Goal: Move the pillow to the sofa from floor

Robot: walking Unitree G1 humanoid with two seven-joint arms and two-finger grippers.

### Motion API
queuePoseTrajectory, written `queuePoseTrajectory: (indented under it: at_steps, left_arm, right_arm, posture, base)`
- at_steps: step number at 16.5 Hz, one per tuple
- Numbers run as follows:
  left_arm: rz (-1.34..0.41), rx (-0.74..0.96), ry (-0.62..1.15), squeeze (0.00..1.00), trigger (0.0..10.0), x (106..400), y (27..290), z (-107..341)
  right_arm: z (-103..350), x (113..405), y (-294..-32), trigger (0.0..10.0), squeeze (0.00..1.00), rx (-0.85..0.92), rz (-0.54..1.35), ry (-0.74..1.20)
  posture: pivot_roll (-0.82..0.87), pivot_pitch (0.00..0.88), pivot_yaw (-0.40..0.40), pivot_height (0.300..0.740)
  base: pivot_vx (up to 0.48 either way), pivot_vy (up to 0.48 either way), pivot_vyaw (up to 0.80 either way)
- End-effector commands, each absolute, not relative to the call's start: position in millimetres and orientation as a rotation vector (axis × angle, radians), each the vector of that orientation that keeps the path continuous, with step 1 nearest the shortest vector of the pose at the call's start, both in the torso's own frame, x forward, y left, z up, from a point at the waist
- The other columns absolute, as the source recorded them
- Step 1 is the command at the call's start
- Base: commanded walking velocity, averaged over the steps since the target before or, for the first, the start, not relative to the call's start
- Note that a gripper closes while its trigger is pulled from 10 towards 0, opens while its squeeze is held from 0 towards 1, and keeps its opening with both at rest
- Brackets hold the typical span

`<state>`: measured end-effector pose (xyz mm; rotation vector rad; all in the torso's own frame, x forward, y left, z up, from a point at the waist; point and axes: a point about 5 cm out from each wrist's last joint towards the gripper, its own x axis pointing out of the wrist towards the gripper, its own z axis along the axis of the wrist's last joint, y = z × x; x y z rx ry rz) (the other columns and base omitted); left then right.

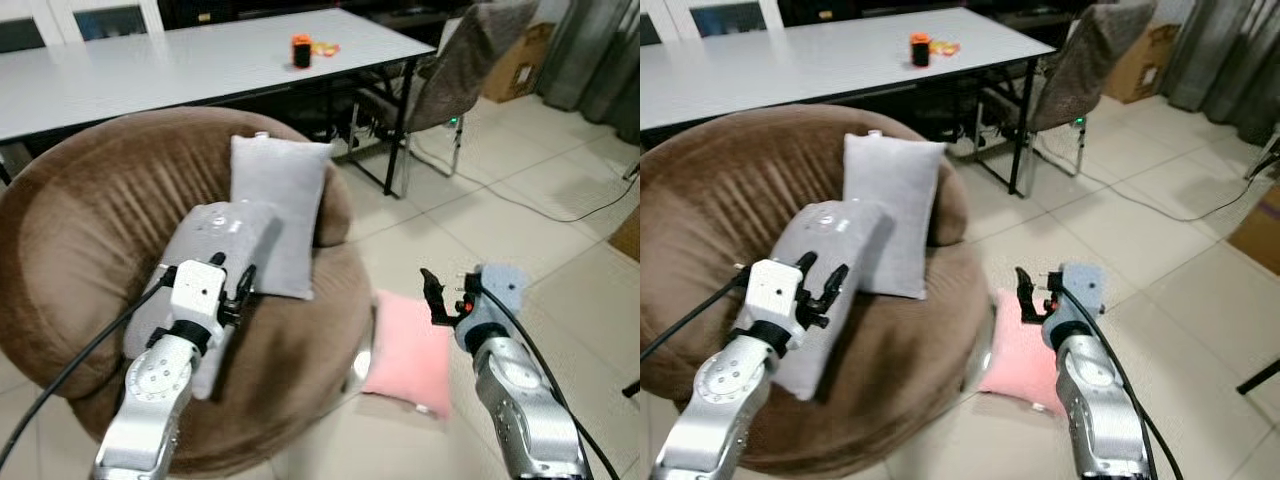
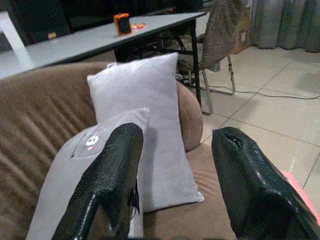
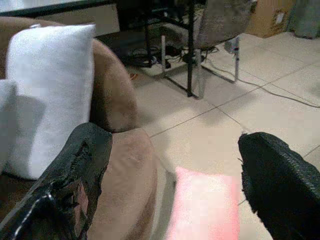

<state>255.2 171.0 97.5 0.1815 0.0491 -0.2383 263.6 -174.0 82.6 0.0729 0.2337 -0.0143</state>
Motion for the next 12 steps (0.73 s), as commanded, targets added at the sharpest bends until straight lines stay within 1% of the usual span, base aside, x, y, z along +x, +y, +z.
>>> queuePoseTrajectory:
  at_steps: [1, 5, 8, 12]
  left_arm:
    - [-0.245, 0.179, 0.043, 0.0, 10.0, 258.3, 166.9, 97.6]
    - [-0.248, 0.181, 0.04, 0.0, 10.0, 261.5, 166.1, 97.9]
    - [-0.23, 0.172, 0.041, 0.0, 10.0, 262.9, 166.9, 96.7]
    - [-0.176, 0.146, 0.063, 0.0, 10.0, 263.4, 171.2, 92.3]
  right_arm:
    - [79.3, 261.2, -184.9, 10.0, 0.0, 0.053, -0.057, 0.257]
    - [79.4, 260.9, -189.9, 10.0, 0.0, 0.034, -0.081, 0.261]
    - [81.6, 262.9, -191.0, 10.0, 0.0, 0.012, -0.075, 0.258]
    - [82.3, 264.7, -192.7, 10.0, 0.0, 0.003, -0.088, 0.275]
  posture:
    - [-0.08, 0.0, 0.034, 0.74]
    - [-0.09, 0.0, 0.039, 0.74]
    - [-0.09, 0.0, 0.026, 0.74]
    - [-0.08, 0.0, 0.009, 0.74]
  base:
    - [0.0, -0.394, -0.74]
    - [0.0, -0.394, -0.79]
    - [0.0, -0.393, -0.79]
    - [0.0, 0.0, -0.79]
